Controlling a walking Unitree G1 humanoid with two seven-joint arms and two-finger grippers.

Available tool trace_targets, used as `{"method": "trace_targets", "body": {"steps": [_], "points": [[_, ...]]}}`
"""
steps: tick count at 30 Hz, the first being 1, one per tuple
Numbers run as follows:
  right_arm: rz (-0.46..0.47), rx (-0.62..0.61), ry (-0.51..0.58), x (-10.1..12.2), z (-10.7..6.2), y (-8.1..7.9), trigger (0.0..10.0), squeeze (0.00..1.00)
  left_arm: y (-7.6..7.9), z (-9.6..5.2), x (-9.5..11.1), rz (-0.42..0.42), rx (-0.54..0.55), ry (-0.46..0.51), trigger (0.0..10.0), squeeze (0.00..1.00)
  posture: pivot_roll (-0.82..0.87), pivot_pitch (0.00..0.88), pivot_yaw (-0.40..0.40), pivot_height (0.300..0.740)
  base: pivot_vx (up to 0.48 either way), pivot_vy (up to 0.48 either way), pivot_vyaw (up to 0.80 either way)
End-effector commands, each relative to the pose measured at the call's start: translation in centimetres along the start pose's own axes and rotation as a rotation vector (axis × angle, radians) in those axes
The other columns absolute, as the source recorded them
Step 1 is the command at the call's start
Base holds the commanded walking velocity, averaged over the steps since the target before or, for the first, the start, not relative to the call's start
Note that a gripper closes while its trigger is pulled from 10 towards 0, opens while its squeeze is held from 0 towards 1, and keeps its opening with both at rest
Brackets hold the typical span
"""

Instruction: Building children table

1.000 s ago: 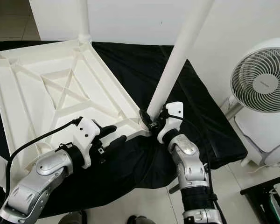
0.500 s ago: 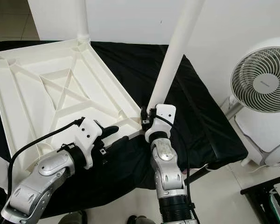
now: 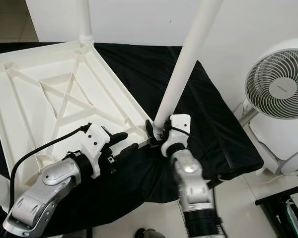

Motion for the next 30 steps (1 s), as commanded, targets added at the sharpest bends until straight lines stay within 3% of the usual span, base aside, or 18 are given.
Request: {"method": "trace_targets", "body": {"steps": [1, 6, 8, 17, 18, 20, 21, 30], "points": [[0.011, 0.074, -0.021, 0.0, 0.0, 0.7, 10.0, 0.0, 0.2, 0.2, -0.3, -0.001, -0.002, -0.008, 10.0, 0.0, 0.14, 0.108, -0.124, 0.74, 0.0, 0.0, 0.0], [-0.019, 0.189, -0.044, 0.4, 0.1, 1.2, 10.0, 0.0, 0.0, 0.2, -0.2, 0.001, -0.002, -0.008, 10.0, 0.0, 0.14, 0.112, -0.117, 0.74, 0.0, 0.0, 0.0], [-0.075, 0.299, -0.073, 0.6, 0.5, 1.6, 10.0, 0.0, -0.1, 0.2, -0.2, 0.003, -0.001, -0.008, 10.0, 0.0, 0.14, 0.121, -0.111, 0.74, 0.0, 0.0, 0.0], [-0.14, 0.499, -0.16, -0.1, 1.3, 0.8, 10.0, 0.0, -0.3, 0.1, -0.1, 0.009, 0.01, -0.012, 10.0, 0.0, 0.15, 0.128, -0.108, 0.74, 0.0, 0.0, 0.0], [-0.148, 0.52, -0.175, -0.4, 1.4, 0.7, 4.8, 0.0, -0.3, 0.0, -0.2, 0.011, 0.012, -0.013, 10.0, 0.0, 0.15, 0.129, -0.11, 0.74, 0.0, 0.0, 0.0], [-0.15, 0.525, -0.182, -0.5, 1.4, 0.7, 4.8, 0.0, -0.3, 0.1, -0.2, 0.011, 0.013, -0.014, 10.0, 0.0, 0.15, 0.129, -0.111, 0.74, 0.0, 0.0, 0.0], [-0.143, 0.55, -0.198, -0.8, 1.3, 0.6, 0.0, 0.0, -0.4, 0.1, -0.2, 0.011, 0.016, -0.015, 10.0, 0.0, 0.16, 0.129, -0.114, 0.74, 0.0, 0.0, 0.0], [-0.122, 0.585, -0.211, -1.4, 1.3, 0.9, 0.0, 0.0, -0.5, 0.2, -0.1, 0.01, 0.021, -0.012, 10.0, 0.0, 0.15, 0.13, -0.116, 0.74, 0.0, 0.0, 0.0]]}}
Point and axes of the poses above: a point about 5 cm out from each wrist's last joint towards the gripper, its own z axis pointing out of the wrist towards the gripper, its own x axis along the axis of the wrist's last joint, y = z × x, the point moved 6 cm from there along z, pointing out of the wrist towards the gripper, and after that the axes turned 8 degrees about z, right-handed, at the moved point
